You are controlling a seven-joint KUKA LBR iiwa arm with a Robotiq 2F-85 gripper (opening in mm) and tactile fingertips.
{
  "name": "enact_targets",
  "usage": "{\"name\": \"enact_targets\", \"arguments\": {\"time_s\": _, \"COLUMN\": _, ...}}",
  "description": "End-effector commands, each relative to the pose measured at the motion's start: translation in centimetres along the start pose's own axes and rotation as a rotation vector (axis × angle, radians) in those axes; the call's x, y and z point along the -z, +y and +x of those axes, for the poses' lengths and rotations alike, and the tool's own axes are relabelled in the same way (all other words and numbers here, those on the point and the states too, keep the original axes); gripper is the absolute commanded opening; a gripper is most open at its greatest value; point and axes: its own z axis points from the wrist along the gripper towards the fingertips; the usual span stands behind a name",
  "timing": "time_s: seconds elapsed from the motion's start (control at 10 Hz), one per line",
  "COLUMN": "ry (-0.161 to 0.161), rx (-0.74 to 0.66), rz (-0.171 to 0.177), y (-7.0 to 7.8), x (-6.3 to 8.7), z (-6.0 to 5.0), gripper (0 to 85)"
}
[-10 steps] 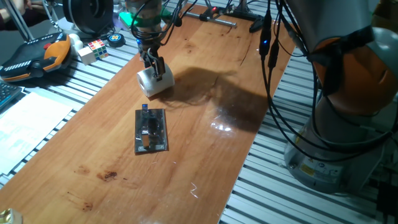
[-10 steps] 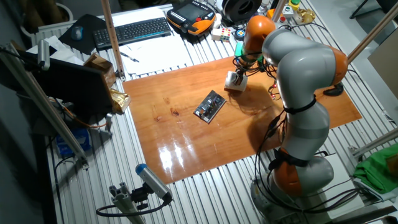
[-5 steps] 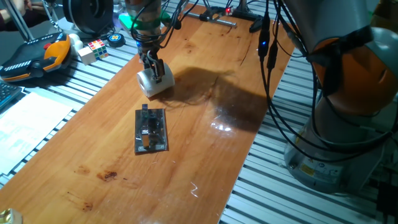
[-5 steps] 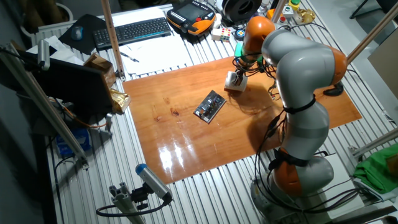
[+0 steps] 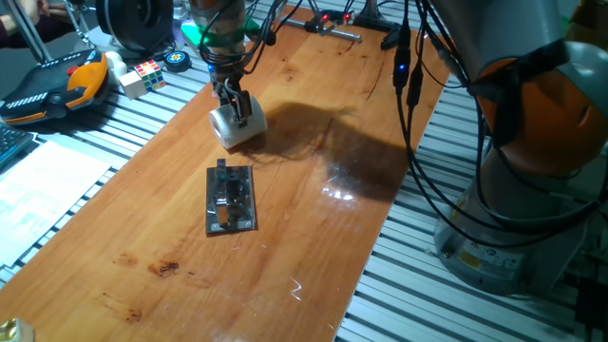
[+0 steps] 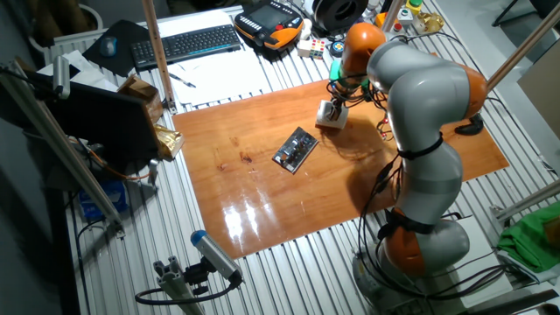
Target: Put the toilet paper on its holder
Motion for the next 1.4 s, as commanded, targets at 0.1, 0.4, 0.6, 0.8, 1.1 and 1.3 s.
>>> {"name": "enact_targets", "arguments": {"time_s": 0.1, "ry": -0.003, "rx": 0.005, "rz": -0.005, "y": 0.1, "x": -0.4, "z": 0.0, "gripper": 85.0}}
{"name": "enact_targets", "arguments": {"time_s": 0.4, "ry": -0.003, "rx": 0.008, "rz": -0.004, "y": 0.0, "x": -0.3, "z": -0.1, "gripper": 85.0}}
{"name": "enact_targets", "arguments": {"time_s": 0.6, "ry": 0.002, "rx": 0.035, "rz": -0.006, "y": -0.1, "x": -0.5, "z": -0.2, "gripper": 73.3}}
{"name": "enact_targets", "arguments": {"time_s": 0.8, "ry": 0.01, "rx": 0.067, "rz": -0.002, "y": -0.2, "x": -0.5, "z": -0.2, "gripper": 45.0}}
{"name": "enact_targets", "arguments": {"time_s": 1.1, "ry": 0.001, "rx": 0.098, "rz": -0.003, "y": -0.6, "x": 1.3, "z": -0.5, "gripper": 14.0}}
{"name": "enact_targets", "arguments": {"time_s": 1.3, "ry": -0.007, "rx": 0.106, "rz": -0.019, "y": -0.8, "x": 2.7, "z": -0.4, "gripper": 9.7}}
